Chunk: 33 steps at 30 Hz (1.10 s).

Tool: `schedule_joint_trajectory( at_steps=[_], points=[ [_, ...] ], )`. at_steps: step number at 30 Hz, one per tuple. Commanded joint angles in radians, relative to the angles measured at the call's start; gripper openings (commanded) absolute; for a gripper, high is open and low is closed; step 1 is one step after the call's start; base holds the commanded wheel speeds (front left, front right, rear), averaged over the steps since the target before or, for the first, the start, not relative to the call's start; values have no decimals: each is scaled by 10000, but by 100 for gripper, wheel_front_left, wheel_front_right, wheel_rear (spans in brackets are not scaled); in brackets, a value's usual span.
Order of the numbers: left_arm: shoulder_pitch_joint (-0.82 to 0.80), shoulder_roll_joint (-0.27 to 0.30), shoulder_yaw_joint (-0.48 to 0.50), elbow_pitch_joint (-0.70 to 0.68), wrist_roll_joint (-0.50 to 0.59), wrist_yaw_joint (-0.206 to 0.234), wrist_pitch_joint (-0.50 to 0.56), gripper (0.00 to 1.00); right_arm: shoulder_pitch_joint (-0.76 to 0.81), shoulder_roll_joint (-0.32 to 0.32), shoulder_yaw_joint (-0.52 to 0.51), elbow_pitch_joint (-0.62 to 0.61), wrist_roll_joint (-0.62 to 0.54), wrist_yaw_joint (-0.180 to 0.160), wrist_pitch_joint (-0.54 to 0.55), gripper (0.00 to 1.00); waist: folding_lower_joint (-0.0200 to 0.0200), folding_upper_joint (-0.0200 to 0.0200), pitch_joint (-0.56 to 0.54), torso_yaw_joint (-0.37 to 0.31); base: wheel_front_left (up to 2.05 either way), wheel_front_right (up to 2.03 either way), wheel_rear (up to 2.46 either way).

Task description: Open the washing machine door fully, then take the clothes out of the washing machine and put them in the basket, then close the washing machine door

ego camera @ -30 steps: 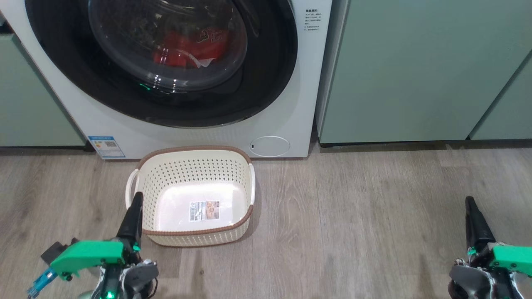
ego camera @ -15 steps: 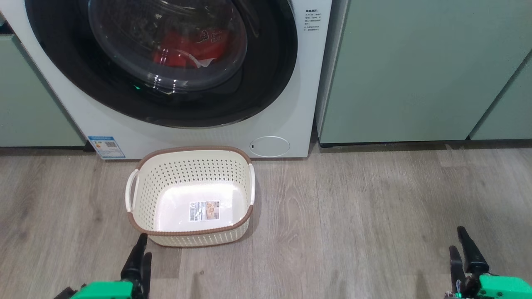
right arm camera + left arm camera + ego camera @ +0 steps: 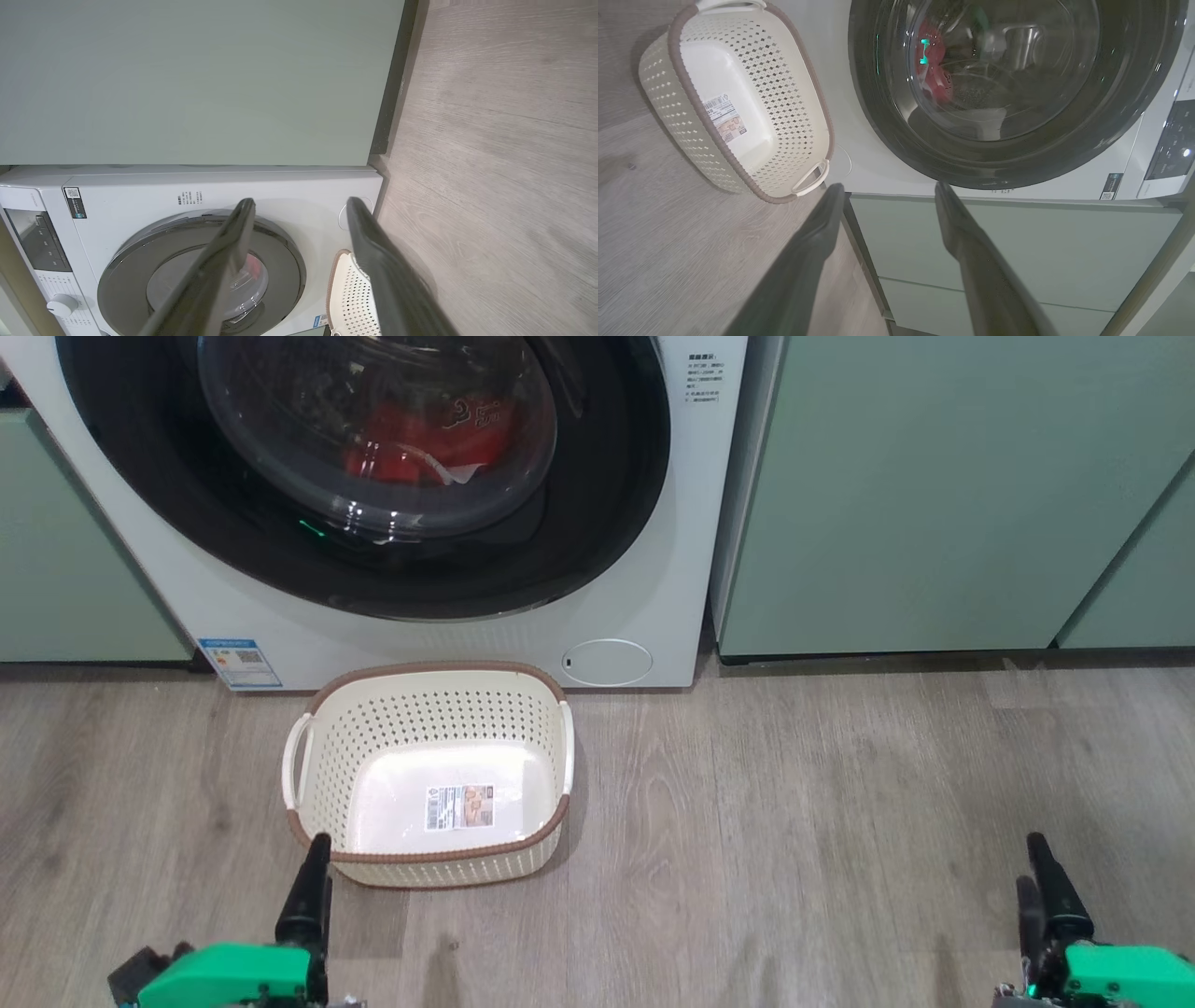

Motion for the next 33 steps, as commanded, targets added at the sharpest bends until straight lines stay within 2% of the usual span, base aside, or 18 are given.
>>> schedule_joint_trajectory(
  at_steps=[1, 10, 18, 33],
  points=[
    [-490, 74, 31, -410, 395, -5, -106, 100, -489, -42, 71, -427, -315, -1, -137, 100, 0, 0, 6, 6, 0, 0, 0],
    [-616, 82, 54, -673, 1585, 15, -341, 100, -601, -55, 200, -772, -1438, -1, -372, 100, 0, 0, 35, 32, 0, 0, 0],
    [-711, 91, -80, -1038, 2936, 246, -576, 100, -750, -68, 449, -1017, -3042, -2, -608, 100, 0, 0, 67, 48, 0, 0, 0],
    [-887, 133, -356, -1418, 5587, 1018, -1048, 100, -945, -94, 763, -1543, -5997, -2, -1080, 100, 0, 0, 77, 76, 0, 0, 0]
  ],
)
